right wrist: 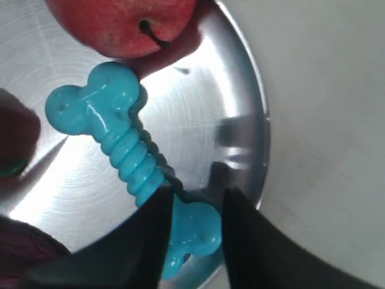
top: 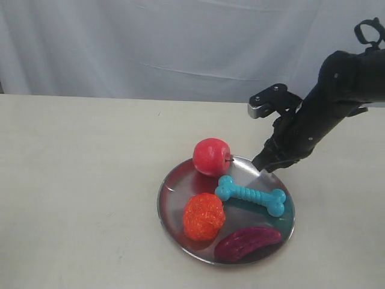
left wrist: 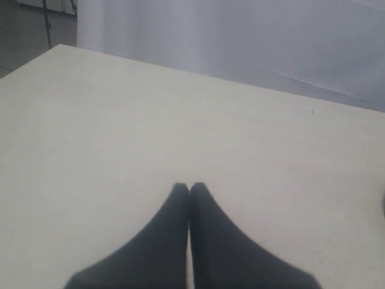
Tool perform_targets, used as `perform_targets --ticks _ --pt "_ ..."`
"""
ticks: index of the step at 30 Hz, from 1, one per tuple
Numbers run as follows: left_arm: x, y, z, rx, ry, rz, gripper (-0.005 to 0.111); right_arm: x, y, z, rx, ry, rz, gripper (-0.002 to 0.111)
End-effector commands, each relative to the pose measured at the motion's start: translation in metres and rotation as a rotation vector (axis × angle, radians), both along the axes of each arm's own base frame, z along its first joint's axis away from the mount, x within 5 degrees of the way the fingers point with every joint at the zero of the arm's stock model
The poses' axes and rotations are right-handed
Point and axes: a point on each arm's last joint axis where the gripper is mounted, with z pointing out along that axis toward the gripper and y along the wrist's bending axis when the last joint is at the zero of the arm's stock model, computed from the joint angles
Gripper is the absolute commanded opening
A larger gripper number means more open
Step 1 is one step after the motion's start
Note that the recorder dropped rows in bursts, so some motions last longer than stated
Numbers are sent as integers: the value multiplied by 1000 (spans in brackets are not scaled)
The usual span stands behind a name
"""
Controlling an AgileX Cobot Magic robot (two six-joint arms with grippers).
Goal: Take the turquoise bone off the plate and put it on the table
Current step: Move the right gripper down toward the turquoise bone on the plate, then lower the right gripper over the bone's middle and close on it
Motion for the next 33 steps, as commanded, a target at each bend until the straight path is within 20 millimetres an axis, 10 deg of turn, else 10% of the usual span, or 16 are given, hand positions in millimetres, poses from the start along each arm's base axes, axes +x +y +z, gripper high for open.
perform_targets --ticks 1,8,24,33 --pt "0 0 0 5 -4 6 0 3 14 0 -9 0 82 52" --pt "0 0 0 5 -4 6 0 -1 51 -3 -23 57 240 52" --pt "0 0 0 5 -4 6 0 10 48 -70 -35 178 228 52" --pt "0 0 0 5 -4 6 0 8 49 -76 -57 213 259 34"
